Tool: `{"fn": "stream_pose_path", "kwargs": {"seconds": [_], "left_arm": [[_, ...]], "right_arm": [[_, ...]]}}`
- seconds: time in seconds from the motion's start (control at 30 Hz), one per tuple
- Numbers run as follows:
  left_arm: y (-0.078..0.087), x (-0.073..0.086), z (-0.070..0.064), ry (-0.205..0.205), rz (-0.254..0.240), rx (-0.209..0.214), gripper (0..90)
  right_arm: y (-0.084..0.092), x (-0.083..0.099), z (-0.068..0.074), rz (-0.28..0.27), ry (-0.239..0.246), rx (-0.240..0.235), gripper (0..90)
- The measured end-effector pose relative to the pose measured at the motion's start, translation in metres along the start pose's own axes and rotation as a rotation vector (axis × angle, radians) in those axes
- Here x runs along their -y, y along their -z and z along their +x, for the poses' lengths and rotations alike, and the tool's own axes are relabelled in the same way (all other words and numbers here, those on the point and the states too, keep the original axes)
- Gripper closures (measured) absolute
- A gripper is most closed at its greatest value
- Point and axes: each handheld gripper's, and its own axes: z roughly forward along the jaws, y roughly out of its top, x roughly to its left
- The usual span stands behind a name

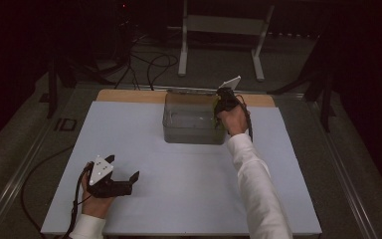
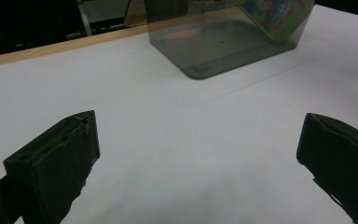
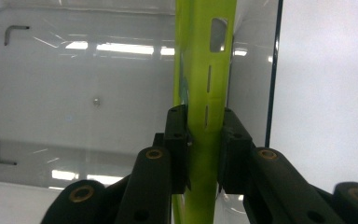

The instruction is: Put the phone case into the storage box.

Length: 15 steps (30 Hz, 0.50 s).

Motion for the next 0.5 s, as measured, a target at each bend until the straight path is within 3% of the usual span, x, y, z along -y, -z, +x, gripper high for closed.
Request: {"fn": "stream_pose_path", "kwargs": {"seconds": [0.5], "left_arm": [[0.0, 0.0, 0.0, 0.004, 0.0, 0.0, 0.0]], "right_arm": [[-0.011, -0.002, 0.004, 0.004, -0.016, 0.017, 76.6]]}}
